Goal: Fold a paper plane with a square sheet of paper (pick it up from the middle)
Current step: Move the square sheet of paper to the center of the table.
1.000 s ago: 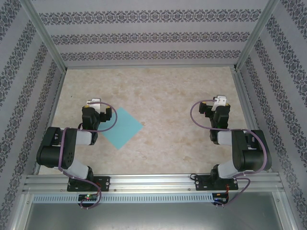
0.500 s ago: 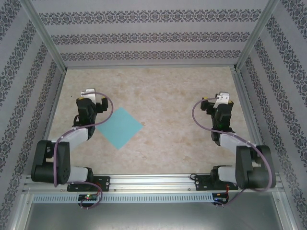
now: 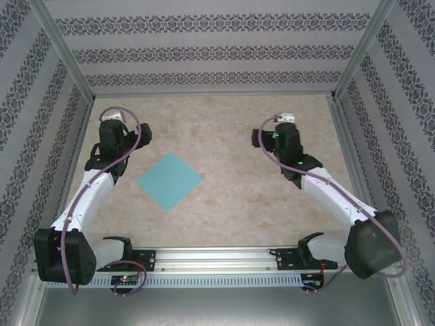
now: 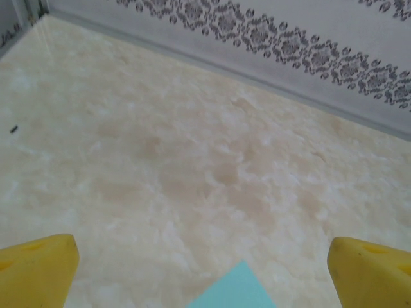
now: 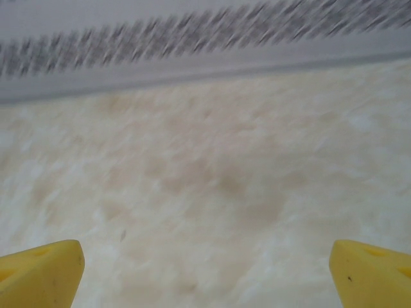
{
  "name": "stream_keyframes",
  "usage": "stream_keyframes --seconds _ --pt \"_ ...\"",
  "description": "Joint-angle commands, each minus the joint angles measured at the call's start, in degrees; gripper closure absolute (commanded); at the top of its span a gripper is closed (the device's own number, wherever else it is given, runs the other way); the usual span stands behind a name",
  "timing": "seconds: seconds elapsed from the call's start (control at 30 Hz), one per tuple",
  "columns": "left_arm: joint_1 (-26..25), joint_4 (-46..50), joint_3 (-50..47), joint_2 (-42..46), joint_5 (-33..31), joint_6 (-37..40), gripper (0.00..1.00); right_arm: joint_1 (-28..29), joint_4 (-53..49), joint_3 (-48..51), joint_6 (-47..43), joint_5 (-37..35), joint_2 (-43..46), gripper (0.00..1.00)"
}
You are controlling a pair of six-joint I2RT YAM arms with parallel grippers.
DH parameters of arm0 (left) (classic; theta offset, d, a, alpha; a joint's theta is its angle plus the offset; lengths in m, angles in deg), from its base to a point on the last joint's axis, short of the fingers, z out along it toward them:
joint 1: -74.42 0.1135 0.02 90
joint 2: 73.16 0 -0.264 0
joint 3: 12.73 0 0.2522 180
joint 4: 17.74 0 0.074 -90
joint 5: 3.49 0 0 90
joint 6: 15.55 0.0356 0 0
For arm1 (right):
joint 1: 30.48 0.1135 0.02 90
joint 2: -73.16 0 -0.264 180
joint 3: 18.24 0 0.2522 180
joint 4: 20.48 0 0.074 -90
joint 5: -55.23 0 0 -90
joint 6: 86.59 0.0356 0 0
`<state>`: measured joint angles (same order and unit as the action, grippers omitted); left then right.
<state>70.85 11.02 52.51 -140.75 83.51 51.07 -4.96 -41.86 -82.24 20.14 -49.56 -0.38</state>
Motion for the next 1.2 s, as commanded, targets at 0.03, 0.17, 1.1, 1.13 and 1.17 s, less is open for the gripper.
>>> stream_keyframes --seconds 0.03,0.17,1.1,1.13,1.17 --pt "-0.7 12.9 4.3 1.0 0.4 -3.7 0.00 9.5 -10.3 -7.8 4.4 -0.4 -9.5 0.02" --pt "-0.7 15.7 5.3 1.0 -1.8 -3.5 0.00 17.8 -14.9 -17.1 3.8 -2.3 -21.4 0.02" --pt "-0.7 14.5 2.8 4.1 -10.6 -2.4 0.00 30.0 -35.4 -49.2 -3.5 -4.1 -57.3 0.02" --pt "-0.7 14.6 2.8 4.1 -10.6 -2.4 0.00 29.7 -35.6 -48.0 -3.2 -4.2 -56.9 0.02" --pt "-0.7 14.6 2.8 4.1 -10.5 -2.4 0.00 29.4 -35.7 -46.8 -2.8 -4.4 -56.4 0.02"
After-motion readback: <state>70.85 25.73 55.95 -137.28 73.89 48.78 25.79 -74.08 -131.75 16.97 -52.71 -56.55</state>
